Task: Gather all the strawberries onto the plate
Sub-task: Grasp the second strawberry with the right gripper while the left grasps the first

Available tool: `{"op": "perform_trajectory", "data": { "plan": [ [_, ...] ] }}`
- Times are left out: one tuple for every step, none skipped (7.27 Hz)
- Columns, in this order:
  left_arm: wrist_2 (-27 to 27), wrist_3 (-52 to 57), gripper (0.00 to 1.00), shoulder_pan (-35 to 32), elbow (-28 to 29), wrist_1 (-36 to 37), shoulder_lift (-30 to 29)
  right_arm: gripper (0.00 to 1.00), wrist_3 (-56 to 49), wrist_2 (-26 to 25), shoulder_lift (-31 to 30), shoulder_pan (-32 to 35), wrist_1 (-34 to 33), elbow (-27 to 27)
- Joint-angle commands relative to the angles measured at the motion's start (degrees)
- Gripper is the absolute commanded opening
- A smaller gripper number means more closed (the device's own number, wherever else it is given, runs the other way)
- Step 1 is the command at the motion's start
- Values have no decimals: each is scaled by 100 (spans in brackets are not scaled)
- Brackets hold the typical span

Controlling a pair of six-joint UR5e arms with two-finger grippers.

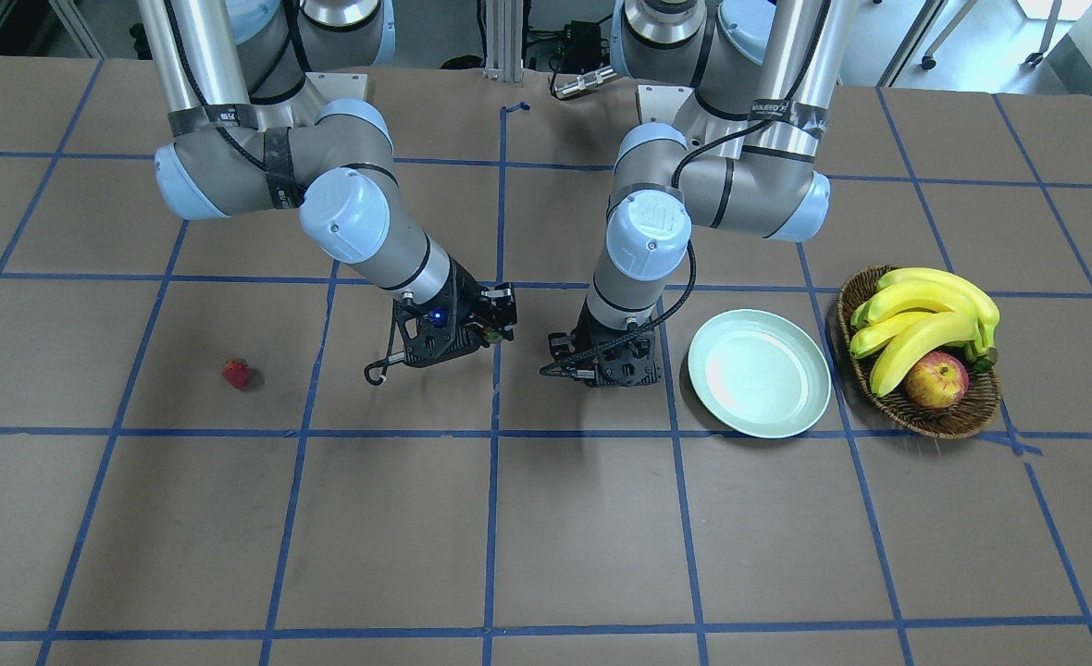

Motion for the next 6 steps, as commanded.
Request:
{"op": "perform_trajectory", "data": {
  "plan": [
    [49, 61, 0, 45, 81, -17, 132, 0, 7, 54, 91, 15, -212, -1],
    [49, 236, 0, 245, 299, -305, 272, 0, 16, 246, 144, 24, -292, -9],
    [40, 751, 0, 613, 519, -647, 386, 0, 199, 256, 188, 33, -292, -114],
    [32, 1095, 0, 904, 625, -868, 483, 0, 479, 396, 319, 111, -310, -315],
    [49, 1830, 0, 1202, 626, -870, 484, 0, 899, 380, 642, 382, -528, -595],
    [40, 2202, 0, 1536, 626, -887, 502, 0, 1199, 319, 811, 567, -652, -798]
  ]
}}
